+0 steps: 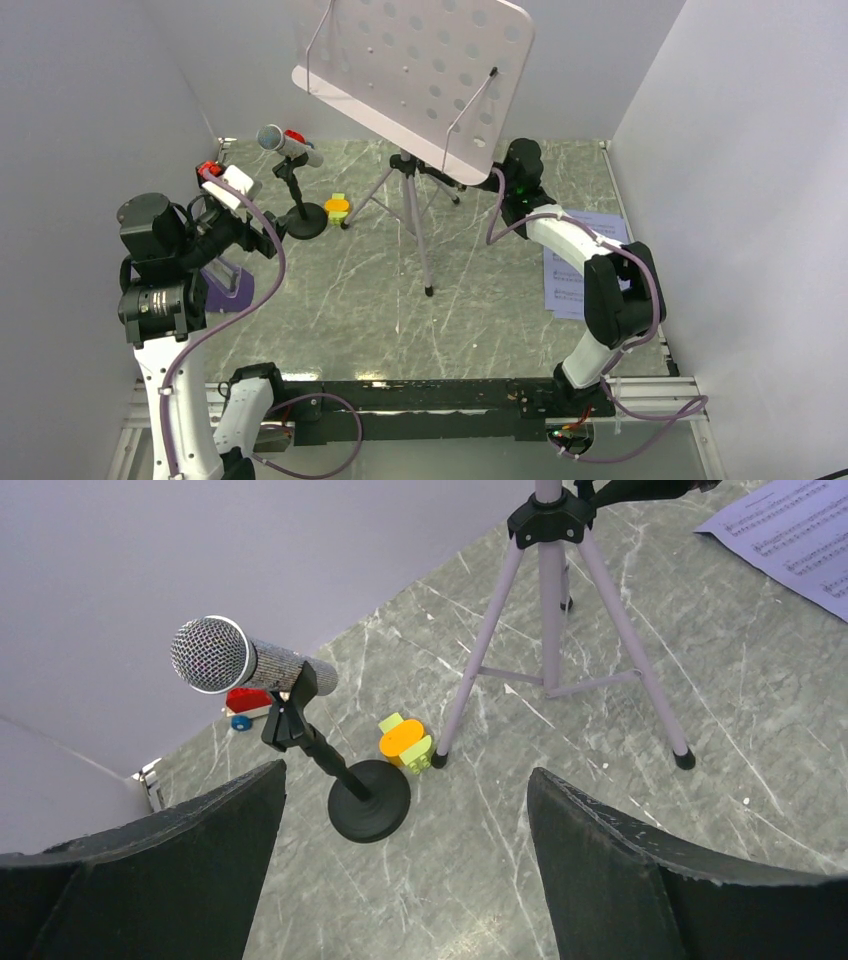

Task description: Pack up the instrument practice props

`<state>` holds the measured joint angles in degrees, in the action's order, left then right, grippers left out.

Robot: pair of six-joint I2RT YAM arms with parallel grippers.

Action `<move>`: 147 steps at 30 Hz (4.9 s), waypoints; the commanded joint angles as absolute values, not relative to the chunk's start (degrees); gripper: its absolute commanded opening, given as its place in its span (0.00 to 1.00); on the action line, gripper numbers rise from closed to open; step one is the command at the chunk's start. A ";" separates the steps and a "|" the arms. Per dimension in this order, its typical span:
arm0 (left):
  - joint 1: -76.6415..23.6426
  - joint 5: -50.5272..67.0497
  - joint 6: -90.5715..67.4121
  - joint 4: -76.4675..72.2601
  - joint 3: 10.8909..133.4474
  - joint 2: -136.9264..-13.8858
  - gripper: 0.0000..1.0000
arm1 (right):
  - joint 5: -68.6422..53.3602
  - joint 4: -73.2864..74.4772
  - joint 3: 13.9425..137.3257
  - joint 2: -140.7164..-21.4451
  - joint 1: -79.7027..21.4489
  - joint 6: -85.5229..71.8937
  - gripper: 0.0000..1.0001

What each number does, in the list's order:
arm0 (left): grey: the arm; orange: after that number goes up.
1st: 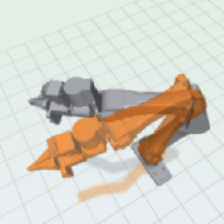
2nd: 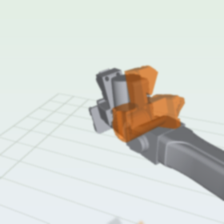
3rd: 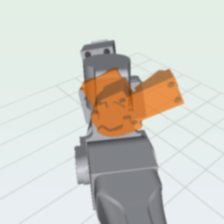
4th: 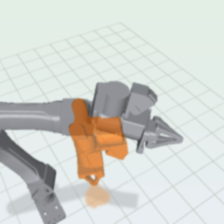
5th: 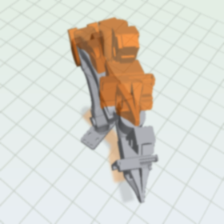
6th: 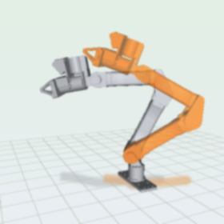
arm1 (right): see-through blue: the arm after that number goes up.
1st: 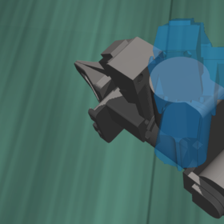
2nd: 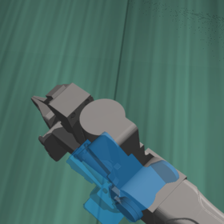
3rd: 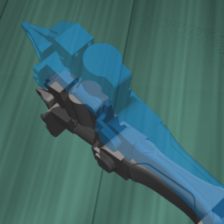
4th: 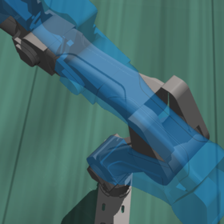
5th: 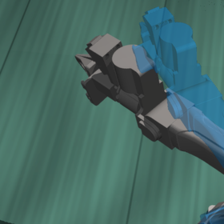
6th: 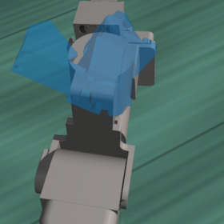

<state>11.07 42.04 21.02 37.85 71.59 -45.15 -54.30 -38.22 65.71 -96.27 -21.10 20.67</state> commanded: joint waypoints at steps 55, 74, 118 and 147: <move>11.78 48.27 9.46 24.64 56.67 -37.17 0.97 | -55.74 -36.85 58.10 -92.36 -4.55 -44.52 0.55; 12.11 50.53 4.77 19.67 50.18 -35.90 0.96 | -53.40 -51.36 67.50 -102.44 -13.61 -83.79 0.52; 16.00 52.36 0.48 17.20 47.61 -35.39 0.96 | -56.90 -39.93 65.87 -99.40 -18.47 -9.13 0.00; 18.63 52.27 1.58 20.98 54.11 -38.57 0.96 | -47.34 5.72 69.26 -92.90 -20.65 86.65 0.00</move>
<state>18.28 50.76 2.13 21.93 53.32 -39.22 -48.34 -0.47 67.31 -95.98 -20.43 74.37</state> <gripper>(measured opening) 0.959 0.003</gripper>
